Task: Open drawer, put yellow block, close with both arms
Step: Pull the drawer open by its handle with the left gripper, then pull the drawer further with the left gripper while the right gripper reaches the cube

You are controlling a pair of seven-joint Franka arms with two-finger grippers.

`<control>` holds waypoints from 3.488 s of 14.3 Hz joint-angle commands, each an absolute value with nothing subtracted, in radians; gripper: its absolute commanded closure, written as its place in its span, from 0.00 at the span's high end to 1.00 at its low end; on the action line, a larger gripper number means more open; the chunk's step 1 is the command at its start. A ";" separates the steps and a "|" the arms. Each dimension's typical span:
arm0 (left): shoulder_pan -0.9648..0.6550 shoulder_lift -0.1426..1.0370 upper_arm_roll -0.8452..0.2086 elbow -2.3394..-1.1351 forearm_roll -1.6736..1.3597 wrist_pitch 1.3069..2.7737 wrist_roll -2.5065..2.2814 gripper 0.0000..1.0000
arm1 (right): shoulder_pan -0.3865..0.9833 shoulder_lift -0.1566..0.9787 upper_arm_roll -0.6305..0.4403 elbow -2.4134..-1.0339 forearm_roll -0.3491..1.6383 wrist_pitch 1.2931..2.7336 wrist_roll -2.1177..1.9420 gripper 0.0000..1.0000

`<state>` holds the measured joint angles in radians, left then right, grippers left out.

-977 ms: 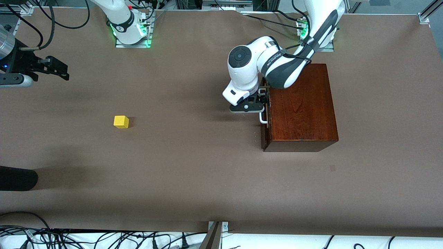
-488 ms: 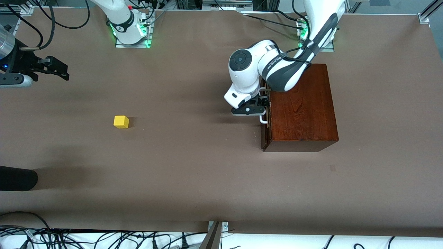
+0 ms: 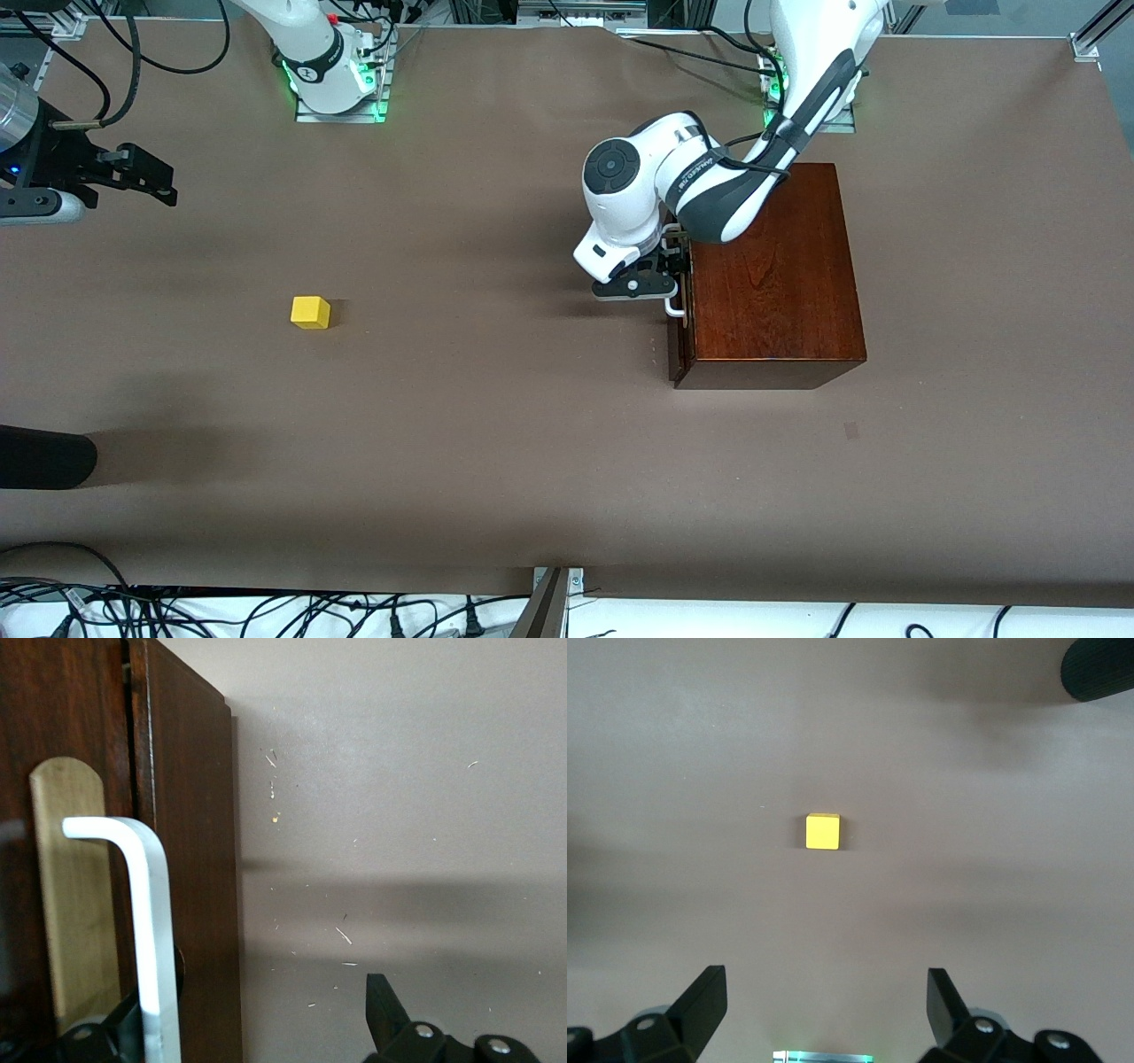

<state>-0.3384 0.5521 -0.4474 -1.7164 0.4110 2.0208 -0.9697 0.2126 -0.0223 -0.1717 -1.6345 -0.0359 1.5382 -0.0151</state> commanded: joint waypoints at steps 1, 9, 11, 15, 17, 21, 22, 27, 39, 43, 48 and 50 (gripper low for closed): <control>-0.351 0.558 -0.443 -1.707 0.417 2.032 -1.011 1.00 | 0.213 -0.026 -0.170 -1.629 -0.049 1.525 -0.028 1.00; -0.396 0.575 -0.443 -1.689 0.354 2.063 -1.042 1.00 | 0.213 -0.026 -0.170 -1.629 -0.049 1.525 -0.029 1.00; -0.416 0.589 -0.443 -1.658 0.350 2.071 -1.061 1.00 | 0.213 -0.026 -0.169 -1.629 -0.048 1.507 -0.026 1.00; -0.468 0.617 -0.427 -1.605 0.348 2.069 -1.075 1.00 | 0.216 -0.026 -0.164 -1.629 -0.049 1.508 -0.026 1.00; -0.503 0.640 -0.414 -1.576 0.347 2.069 -1.095 1.00 | 0.215 -0.023 -0.164 -1.629 -0.049 1.509 -0.026 1.00; -0.561 0.684 -0.384 -1.511 0.330 2.069 -1.130 1.00 | 0.215 -0.020 -0.164 -1.629 -0.049 1.506 -0.026 1.00; -0.577 0.695 -0.370 -1.494 0.310 2.069 -1.131 1.00 | 0.215 -0.017 -0.166 -1.629 -0.049 1.505 -0.028 1.00; -0.624 0.732 -0.344 -1.419 0.269 2.069 -1.132 1.00 | 0.213 0.008 -0.169 -1.634 -0.046 1.461 -0.006 1.00; -0.675 0.767 -0.330 -1.353 0.278 2.074 -1.140 1.00 | 0.267 0.169 -0.155 -1.834 -0.031 1.813 0.049 1.00; -0.664 0.735 -0.327 -1.362 0.281 1.942 -1.141 1.00 | 0.267 0.190 -0.155 -1.954 -0.026 1.986 0.051 1.00; -0.650 0.658 -0.348 -1.359 0.252 1.838 -1.140 1.00 | 0.267 0.232 -0.150 -2.052 -0.009 2.141 0.052 1.00; -0.629 0.611 -0.351 -1.364 0.219 1.801 -1.138 1.00 | 0.267 0.250 -0.150 -2.101 0.003 2.250 0.052 1.00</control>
<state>-0.6434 0.6675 -0.3515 -1.3607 0.2585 1.8534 -1.1327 0.2665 0.2520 -0.1554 -2.0388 -0.0135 2.1543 0.0393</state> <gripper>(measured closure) 0.000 0.000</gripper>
